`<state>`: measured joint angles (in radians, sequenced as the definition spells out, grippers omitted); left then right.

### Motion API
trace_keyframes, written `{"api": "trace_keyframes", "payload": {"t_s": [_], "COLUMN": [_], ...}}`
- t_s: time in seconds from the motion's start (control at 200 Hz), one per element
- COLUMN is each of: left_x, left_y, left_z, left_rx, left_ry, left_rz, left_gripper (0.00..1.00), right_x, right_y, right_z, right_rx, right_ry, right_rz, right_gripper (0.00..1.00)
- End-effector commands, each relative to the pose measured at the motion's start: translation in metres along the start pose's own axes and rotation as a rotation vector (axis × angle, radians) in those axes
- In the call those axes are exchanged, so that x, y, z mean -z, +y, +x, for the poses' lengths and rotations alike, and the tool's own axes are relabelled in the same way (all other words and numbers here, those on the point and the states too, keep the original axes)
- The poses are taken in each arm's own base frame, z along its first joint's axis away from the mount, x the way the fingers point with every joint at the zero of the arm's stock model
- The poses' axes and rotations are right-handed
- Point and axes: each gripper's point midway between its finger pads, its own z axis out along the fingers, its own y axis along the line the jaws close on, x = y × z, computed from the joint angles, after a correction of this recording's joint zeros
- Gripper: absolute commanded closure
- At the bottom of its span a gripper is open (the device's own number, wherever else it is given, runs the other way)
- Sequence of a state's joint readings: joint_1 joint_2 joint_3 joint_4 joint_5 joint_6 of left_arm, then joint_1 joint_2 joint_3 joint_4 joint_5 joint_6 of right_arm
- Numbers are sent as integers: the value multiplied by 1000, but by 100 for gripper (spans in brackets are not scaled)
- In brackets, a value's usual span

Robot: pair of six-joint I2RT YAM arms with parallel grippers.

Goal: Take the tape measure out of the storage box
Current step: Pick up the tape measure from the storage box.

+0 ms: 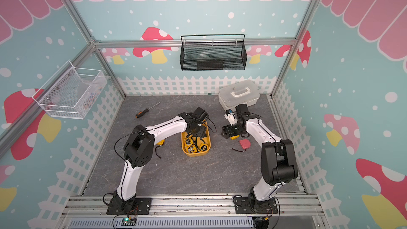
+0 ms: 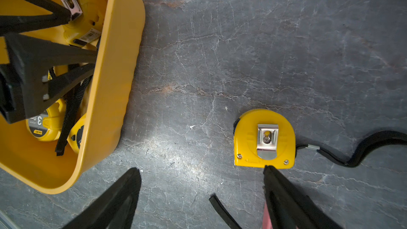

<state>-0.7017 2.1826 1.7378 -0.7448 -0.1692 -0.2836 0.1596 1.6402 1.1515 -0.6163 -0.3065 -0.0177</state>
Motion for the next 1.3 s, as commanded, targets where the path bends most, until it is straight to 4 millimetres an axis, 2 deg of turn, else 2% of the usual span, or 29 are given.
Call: {"api": "trace_keyframes", "payload": {"t_s": [0.0,0.19,0.38,0.635,0.846,0.966,1.296], "left_x": [8,3,-11,-16,-21,-24,-28], "left_y": [19,33,47,40,31,33,30], "left_z": [-12,-10,-4,-6,2,9,11], "left_rx": [15,35,101,47,20,28,17], "left_ry": [-27,-9,31,39,69,87,97], "left_rz": [-49,-71,-51,-14,31,24,39], "left_gripper": [28,27,27,26,26,27,29], "right_x": [-7,-8,-9,-8,-7,-6,-8], "right_y": [4,4,4,5,5,5,5], "right_z": [7,9,9,8,7,6,10], "right_rx": [-1,-2,-3,-4,-1,1,-2], "right_ry": [34,40,41,39,41,37,46], "right_rz": [-20,-24,-28,-33,-32,-30,-29], "right_gripper": [12,12,12,12,12,12,12]}}
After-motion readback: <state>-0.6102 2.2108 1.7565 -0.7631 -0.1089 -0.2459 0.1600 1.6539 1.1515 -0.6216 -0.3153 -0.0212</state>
